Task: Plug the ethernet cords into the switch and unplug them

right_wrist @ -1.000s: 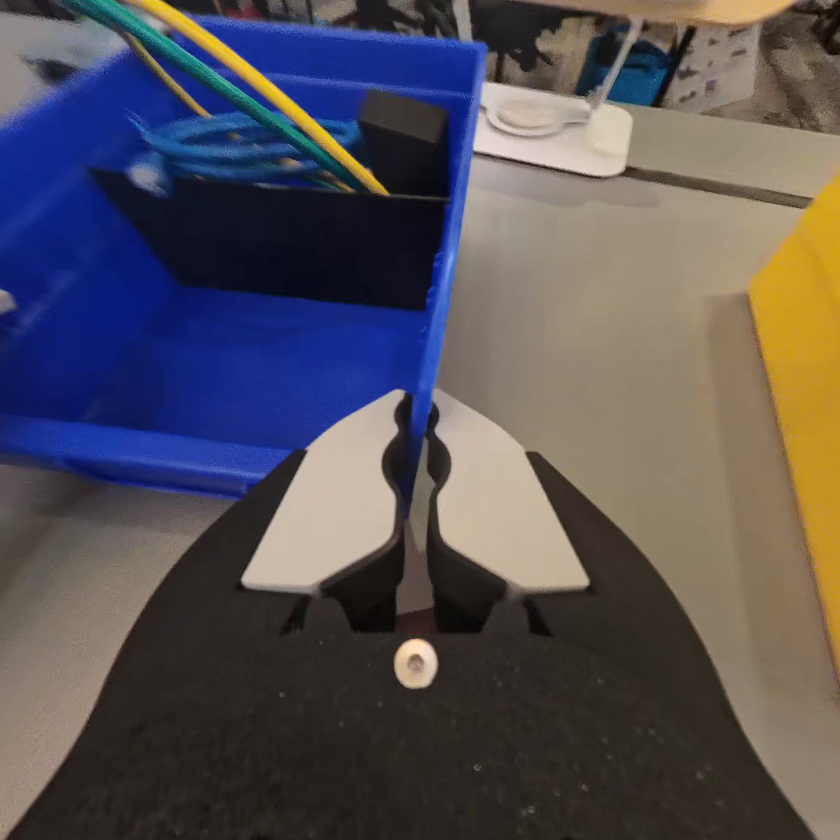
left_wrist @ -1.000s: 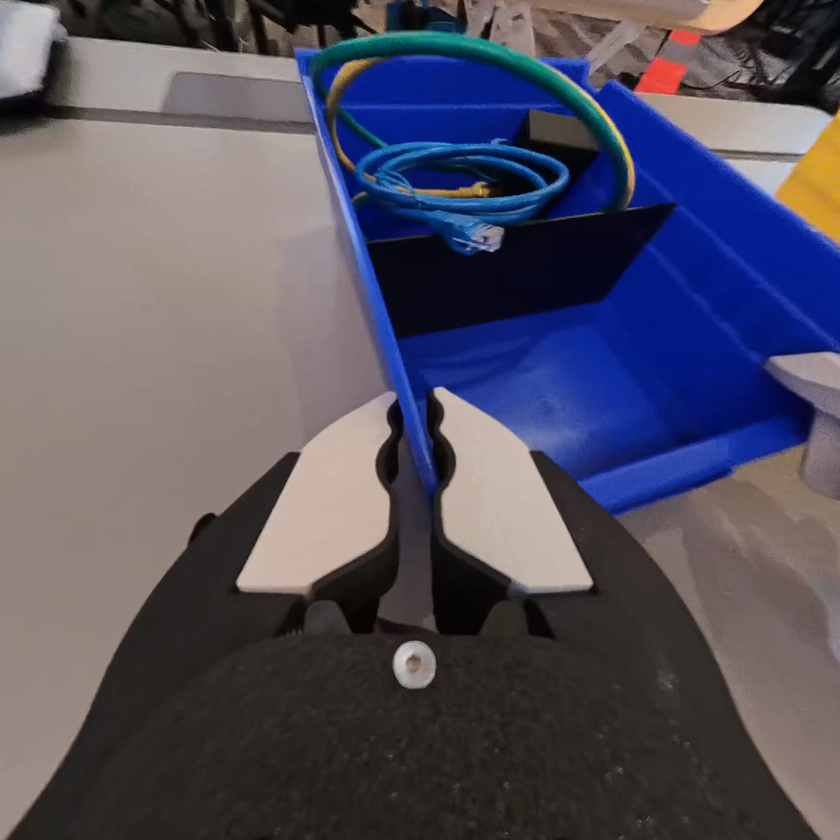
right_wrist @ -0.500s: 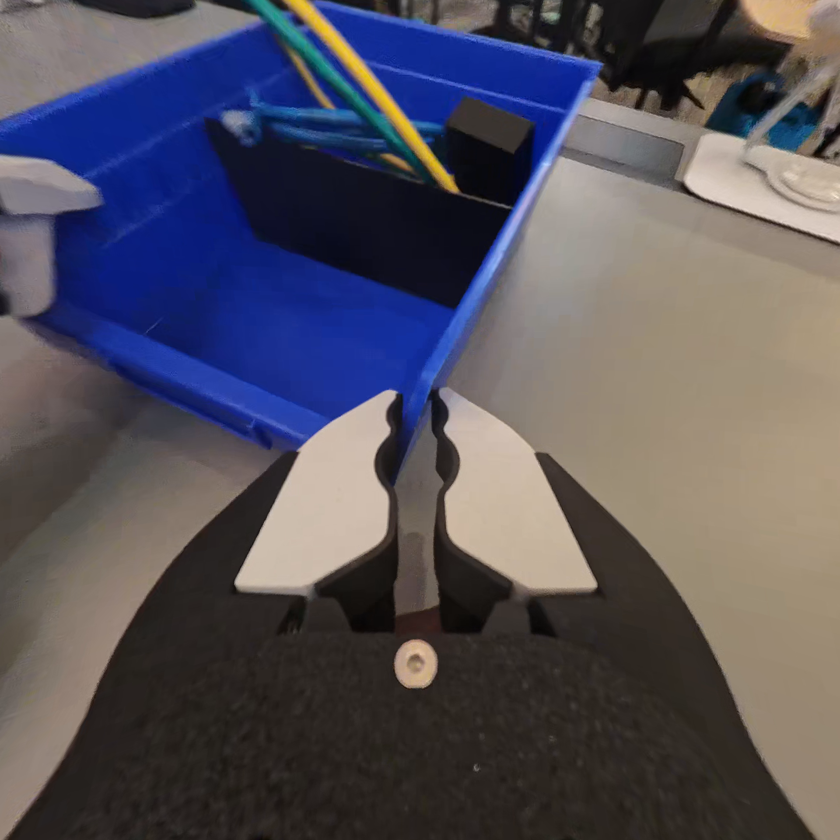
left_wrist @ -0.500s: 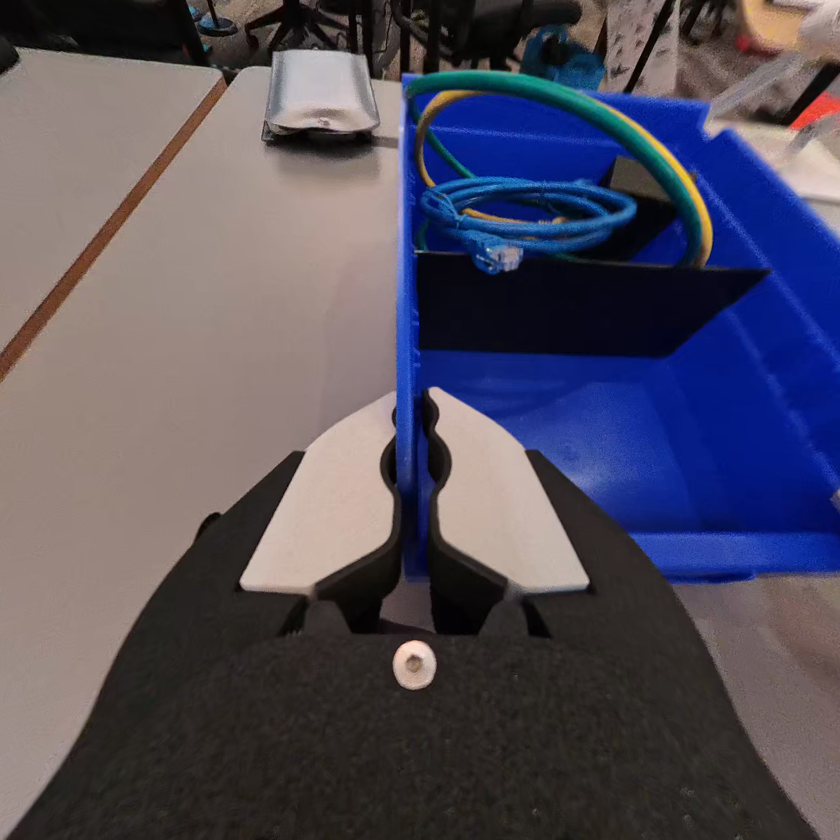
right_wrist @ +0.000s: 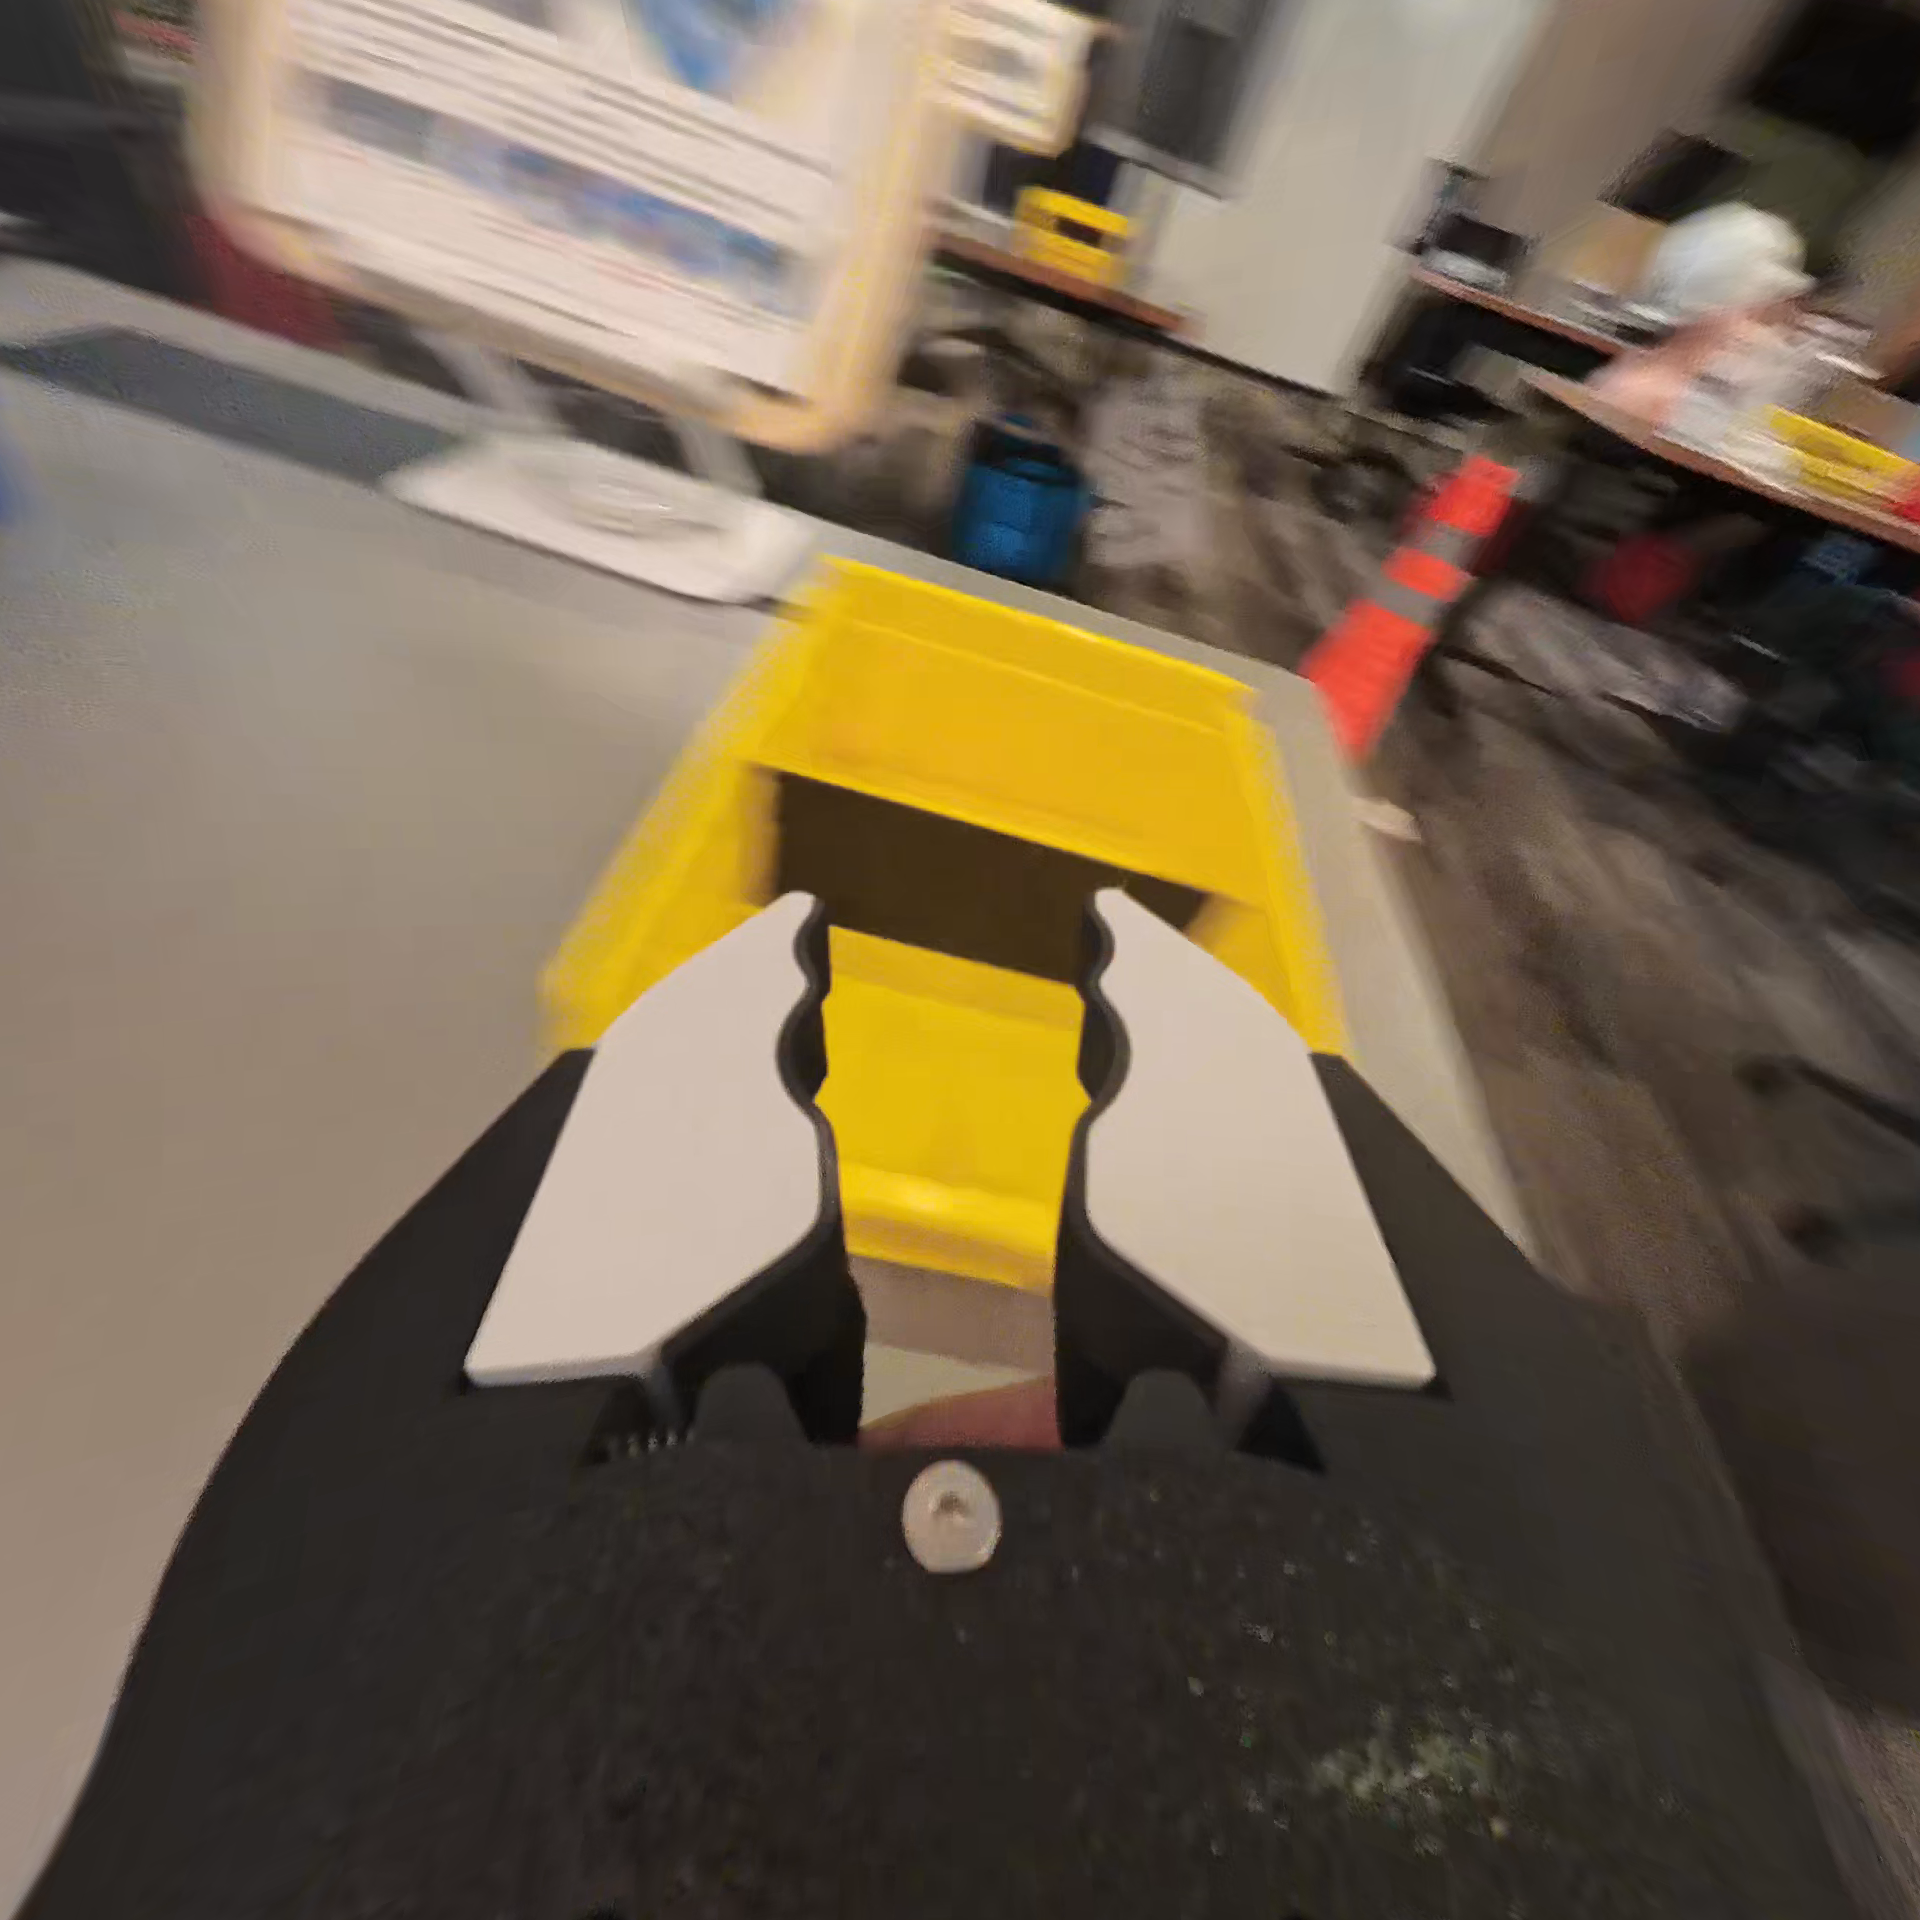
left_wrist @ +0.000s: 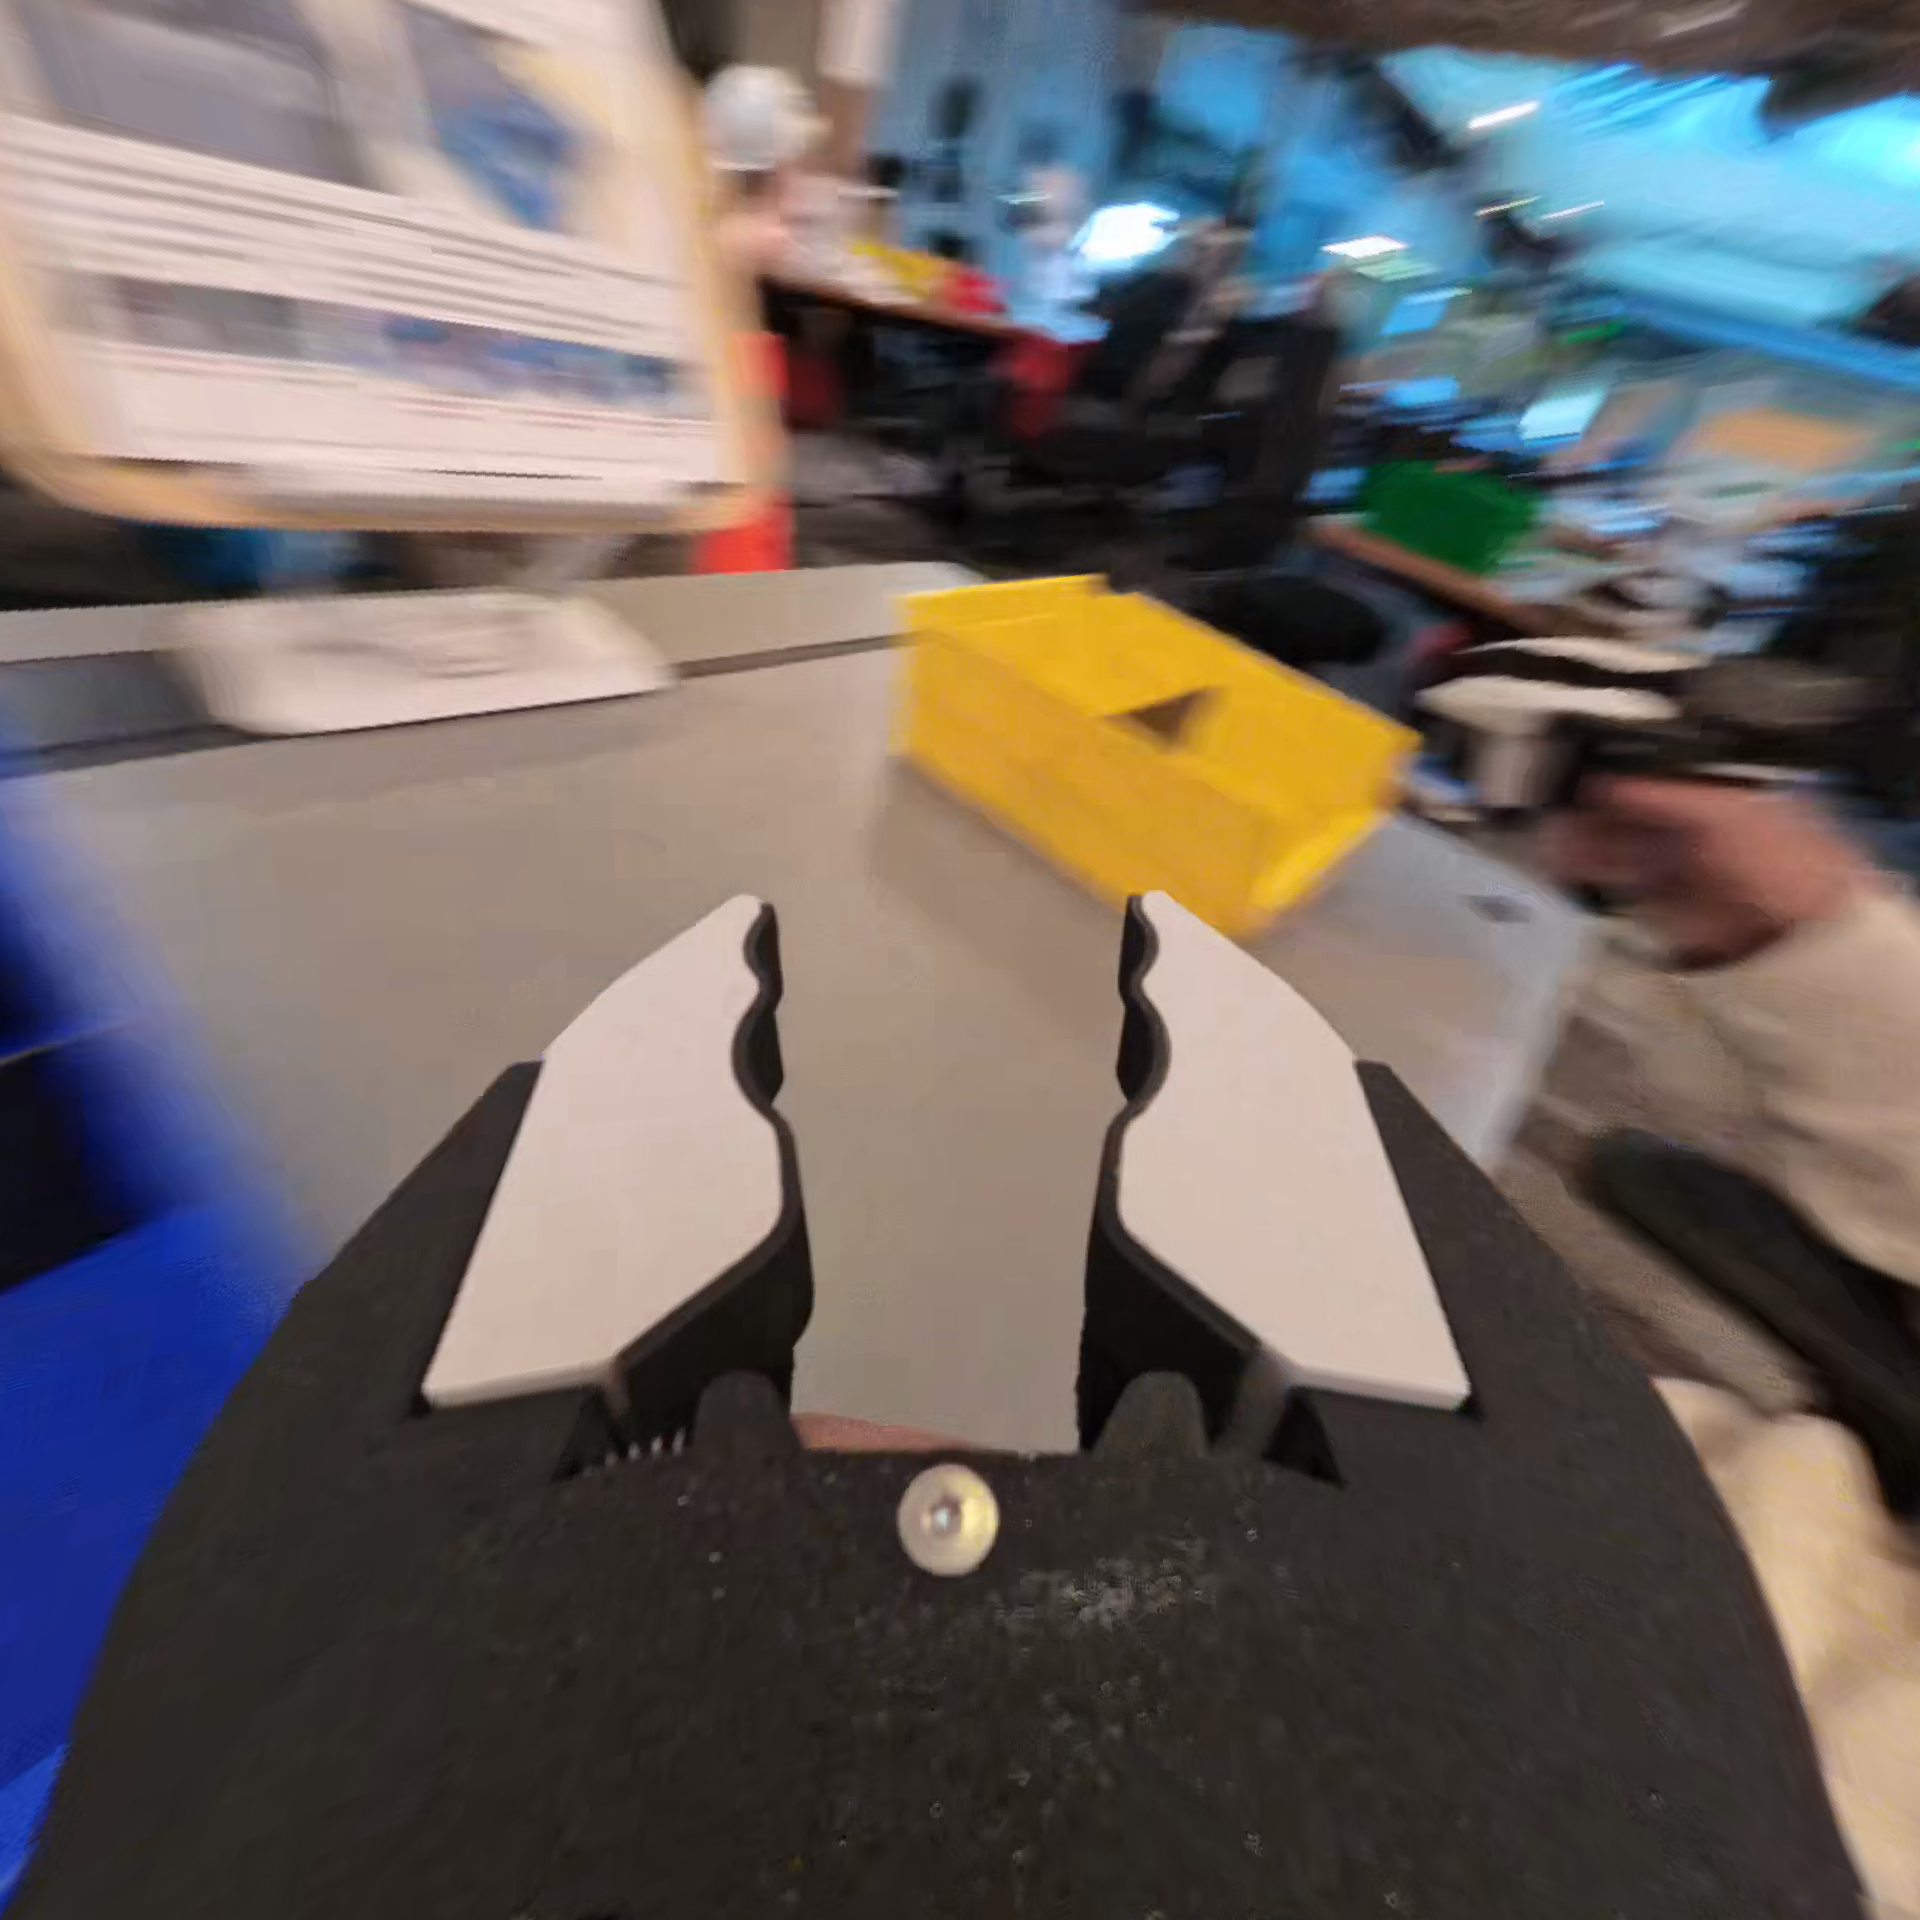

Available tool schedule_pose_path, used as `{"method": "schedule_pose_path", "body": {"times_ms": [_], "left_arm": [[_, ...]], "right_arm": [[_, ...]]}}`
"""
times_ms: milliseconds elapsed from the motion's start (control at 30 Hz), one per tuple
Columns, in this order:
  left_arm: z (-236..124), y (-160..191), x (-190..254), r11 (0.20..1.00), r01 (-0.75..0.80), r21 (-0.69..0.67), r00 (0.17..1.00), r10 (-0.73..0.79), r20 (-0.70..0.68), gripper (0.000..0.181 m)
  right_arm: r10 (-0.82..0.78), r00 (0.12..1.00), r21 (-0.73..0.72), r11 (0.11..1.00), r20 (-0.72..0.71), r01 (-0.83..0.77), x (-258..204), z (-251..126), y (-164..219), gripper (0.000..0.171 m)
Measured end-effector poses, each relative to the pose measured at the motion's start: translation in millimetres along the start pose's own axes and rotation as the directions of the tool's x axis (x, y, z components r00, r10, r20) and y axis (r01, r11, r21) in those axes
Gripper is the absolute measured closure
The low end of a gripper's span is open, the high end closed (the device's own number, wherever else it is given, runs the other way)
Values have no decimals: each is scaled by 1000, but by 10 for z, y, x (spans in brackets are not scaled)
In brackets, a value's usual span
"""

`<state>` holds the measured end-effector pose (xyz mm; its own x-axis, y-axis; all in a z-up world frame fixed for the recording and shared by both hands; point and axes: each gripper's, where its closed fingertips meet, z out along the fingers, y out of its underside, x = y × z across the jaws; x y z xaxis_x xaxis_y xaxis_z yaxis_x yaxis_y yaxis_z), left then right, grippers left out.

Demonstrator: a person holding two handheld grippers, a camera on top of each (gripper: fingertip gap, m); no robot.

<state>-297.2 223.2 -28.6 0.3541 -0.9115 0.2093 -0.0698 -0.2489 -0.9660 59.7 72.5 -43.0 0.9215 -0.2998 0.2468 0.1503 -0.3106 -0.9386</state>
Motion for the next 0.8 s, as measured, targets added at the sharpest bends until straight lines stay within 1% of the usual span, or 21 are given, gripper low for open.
{"method": "schedule_pose_path", "body": {"times_ms": [33, 67, 100, 133, 200, 267, 333, 367, 433, 467, 500, 533, 567, 600, 667, 733, 800], "left_arm": [[324, 56, 400, 1000, 18, 1, 992, -18, -125, 114], [679, 188, 733, 999, 17, -33, 980, -24, -200, 107], [1044, 380, 1013, 994, 0, -105, 969, -26, -246, 110], [1386, 595, 1247, 982, -38, -186, 959, -16, -282, 110], [1981, 933, 1533, 945, -80, -317, 957, -16, -289, 105], [2365, 1085, 1687, 909, -70, -410, 959, -52, -279, 96], [2550, 1072, 1797, 912, -38, -408, 953, -90, -291, 97], [2605, 1045, 1821, 921, -26, -388, 951, -96, -293, 97], [2679, 1035, 1911, 922, -2, -386, 938, -132, -319, 99], [2721, 1037, 1972, 918, 12, -396, 931, -155, -331, 86], [2768, 1040, 2020, 916, 4, -402, 929, -152, -338, 75], [2828, 1054, 2040, 912, -19, -409, 936, -128, -329, 73], [2890, 1065, 2047, 910, -41, -413, 944, -100, -314, 73], [2931, 1067, 2080, 909, -59, -412, 945, -82, -316, 77], [2973, 1078, 2155, 907, -70, -415, 942, -77, -327, 75], [2966, 1117, 2166, 901, -80, -426, 946, -66, -317, 80], [2931, 1150, 2132, 898, -78, -434, 951, -63, -302, 83]], "right_arm": [[37, 996, -38, 998, -82, -40, 471, -25, 227, 125], [82, 989, -90, 992, -121, -93, 811, -27, 470, 123], [145, 981, -133, 978, -129, -162, 1038, -5, 699, 120], [205, 972, -179, 958, -113, -223, 1157, 32, 906, 119], [252, 967, -263, 931, -41, -253, 1165, 113, 1177, 125], [280, 960, -226, 937, 26, -267, 1094, 192, 1113, 124], [306, 949, -185, 939, 71, -289, 1024, 300, 977, 122], [319, 945, -201, 932, 64, -301, 1003, 390, 987, 122], [341, 936, -309, 902, 82, -302, 842, 555, 1124, 121], [343, 936, -344, 891, 82, -297, 779, 593, 1181, 125], [340, 939, -343, 889, 49, -304, 790, 610, 1204, 119], [336, 941, -330, 892, 27, -309, 810, 600, 1200, 117], [334, 942, -323, 895, 25, -309, 828, 572, 1193, 117], [341, 940, -320, 893, 16, -318, 868, 543, 1196, 117], [374, 927, -310, 883, 12, -352, 943, 531, 1207, 115], [386, 921, -318, 880, 46, -353, 968, 576, 1224, 118], [366, 930, -294, 893, 37, -340, 1045, 637, 1209, 122]]}}
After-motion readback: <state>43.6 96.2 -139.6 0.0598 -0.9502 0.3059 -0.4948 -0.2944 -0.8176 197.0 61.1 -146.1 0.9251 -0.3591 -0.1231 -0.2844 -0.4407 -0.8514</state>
